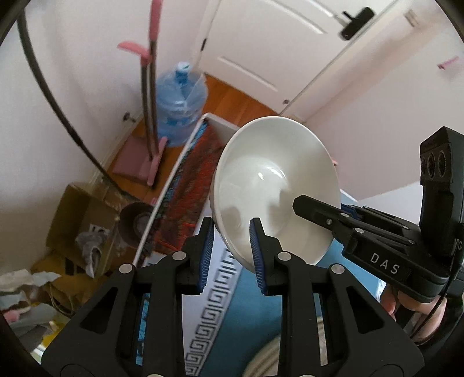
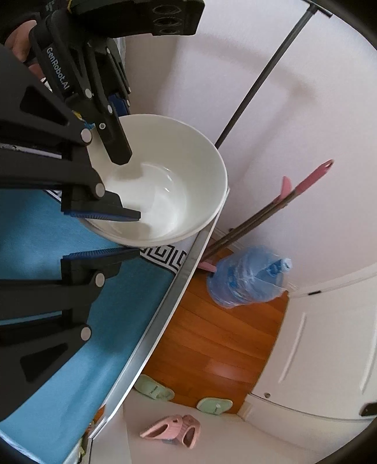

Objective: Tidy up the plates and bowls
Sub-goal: 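Carry the white bowl with both grippers into the cream bowl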

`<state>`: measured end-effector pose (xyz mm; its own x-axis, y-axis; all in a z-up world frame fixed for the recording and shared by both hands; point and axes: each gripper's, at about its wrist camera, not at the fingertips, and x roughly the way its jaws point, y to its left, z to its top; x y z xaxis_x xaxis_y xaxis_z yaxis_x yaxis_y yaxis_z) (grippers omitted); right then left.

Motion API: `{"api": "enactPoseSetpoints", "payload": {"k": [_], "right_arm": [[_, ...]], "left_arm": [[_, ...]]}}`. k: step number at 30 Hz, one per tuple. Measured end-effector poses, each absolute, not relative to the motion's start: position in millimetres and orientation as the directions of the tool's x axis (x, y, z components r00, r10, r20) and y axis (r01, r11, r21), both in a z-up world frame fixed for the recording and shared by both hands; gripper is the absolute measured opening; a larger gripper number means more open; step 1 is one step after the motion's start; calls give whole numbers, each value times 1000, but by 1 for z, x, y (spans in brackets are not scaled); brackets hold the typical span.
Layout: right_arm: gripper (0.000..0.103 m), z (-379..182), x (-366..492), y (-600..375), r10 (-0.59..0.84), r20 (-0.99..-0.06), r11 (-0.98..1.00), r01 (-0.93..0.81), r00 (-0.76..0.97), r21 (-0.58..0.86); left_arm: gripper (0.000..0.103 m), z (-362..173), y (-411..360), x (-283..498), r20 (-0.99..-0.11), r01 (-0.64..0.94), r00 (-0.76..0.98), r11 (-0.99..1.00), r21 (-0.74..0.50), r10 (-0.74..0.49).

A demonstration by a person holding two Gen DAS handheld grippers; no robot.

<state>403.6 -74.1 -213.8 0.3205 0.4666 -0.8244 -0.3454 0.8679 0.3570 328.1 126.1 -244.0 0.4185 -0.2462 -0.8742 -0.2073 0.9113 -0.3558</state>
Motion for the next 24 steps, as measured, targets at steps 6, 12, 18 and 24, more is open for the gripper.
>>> {"api": "enactPoseSetpoints", "payload": {"k": [6, 12, 18, 24], "right_arm": [[17, -169, 360, -111, 437, -793, 896, -281, 425, 343], [17, -133, 301, -163, 360, -770, 933, -197, 527, 301], [17, -112, 238, -228, 297, -743, 951, -113, 599, 289], [17, -107, 171, -293, 243, -741, 964, -67, 626, 258]], "left_arm": [[23, -193, 85, 306, -840, -89, 470, 933, -349, -269], [23, -148, 22, 278, -806, 53, 501, 940, -338, -317], [23, -120, -53, 246, -785, 150, 503, 931, -332, -361], [23, -114, -140, 200, -782, 197, 493, 924, -328, -383]]}}
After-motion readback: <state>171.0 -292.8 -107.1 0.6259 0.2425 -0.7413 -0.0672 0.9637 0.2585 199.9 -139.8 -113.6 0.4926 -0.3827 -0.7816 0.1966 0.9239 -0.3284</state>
